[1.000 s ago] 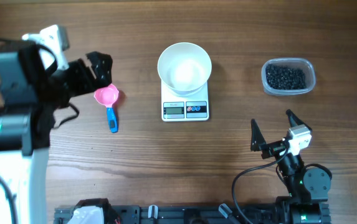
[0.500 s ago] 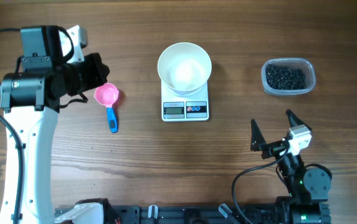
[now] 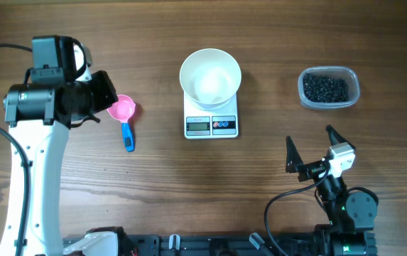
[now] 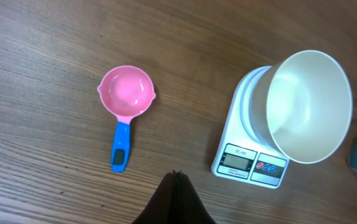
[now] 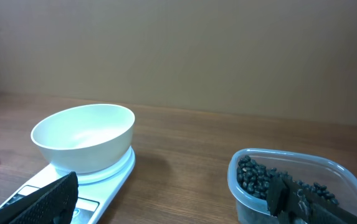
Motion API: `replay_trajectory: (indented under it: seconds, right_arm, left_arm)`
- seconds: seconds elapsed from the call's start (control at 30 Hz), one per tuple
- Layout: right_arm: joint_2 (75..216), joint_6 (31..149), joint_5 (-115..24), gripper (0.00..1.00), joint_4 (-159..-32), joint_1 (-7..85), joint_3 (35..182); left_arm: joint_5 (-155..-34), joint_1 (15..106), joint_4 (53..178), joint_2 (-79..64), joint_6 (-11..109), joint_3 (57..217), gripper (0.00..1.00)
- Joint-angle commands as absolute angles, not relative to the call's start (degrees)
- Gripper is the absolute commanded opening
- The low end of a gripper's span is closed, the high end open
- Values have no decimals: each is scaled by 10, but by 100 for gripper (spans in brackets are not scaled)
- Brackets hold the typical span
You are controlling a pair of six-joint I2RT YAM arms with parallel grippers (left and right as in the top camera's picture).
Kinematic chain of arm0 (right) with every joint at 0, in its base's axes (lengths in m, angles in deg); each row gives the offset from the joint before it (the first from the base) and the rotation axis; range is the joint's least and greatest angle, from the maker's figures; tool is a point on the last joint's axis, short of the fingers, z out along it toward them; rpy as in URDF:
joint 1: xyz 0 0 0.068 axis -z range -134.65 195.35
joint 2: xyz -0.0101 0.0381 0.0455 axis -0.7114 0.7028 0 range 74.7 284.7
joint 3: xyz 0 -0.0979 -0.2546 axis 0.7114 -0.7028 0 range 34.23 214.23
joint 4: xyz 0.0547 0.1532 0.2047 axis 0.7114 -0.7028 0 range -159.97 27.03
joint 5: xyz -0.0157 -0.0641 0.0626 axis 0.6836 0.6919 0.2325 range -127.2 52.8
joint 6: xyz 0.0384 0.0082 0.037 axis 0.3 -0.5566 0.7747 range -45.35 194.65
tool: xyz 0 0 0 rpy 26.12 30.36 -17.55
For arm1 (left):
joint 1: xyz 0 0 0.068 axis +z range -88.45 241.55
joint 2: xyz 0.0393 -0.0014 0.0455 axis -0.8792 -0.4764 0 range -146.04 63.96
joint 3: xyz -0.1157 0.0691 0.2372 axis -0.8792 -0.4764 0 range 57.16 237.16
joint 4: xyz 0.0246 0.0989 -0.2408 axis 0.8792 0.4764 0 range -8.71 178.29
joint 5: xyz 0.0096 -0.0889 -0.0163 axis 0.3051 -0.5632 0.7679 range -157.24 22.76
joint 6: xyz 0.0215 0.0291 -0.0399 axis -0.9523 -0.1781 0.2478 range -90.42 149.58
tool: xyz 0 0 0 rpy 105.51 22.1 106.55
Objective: Scoop item into bowl and weigh 150g on scale
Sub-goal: 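Lower the left gripper toward the pink scoop's blue handle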
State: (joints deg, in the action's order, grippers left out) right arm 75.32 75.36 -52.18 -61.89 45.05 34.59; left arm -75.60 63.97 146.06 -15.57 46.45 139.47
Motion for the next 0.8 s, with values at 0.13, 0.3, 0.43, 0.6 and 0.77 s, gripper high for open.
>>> replay_trajectory:
  seconds: [0.13,0.3,0.43,0.6,0.77]
  right_arm:
    - [749,747,-523,100,-617,448,345]
    - [749,747,-523,100,-617,448,345]
    - [749,747,-523,100,-617,448,345]
    - [749,747,-523,100,-617,448,345]
    - [749,747,-523,99,-617,448,345]
  left_arm:
    - [-748,644,1461,-200,470,1387,5]
    - [-748,644,1470,-223,470,1387,14]
    - [-749,644,1477,-233,470,1387,22]
    - [-748,644,1477,-233,470,1387,48]
    - [-748,644,1477,-233,470,1387,50]
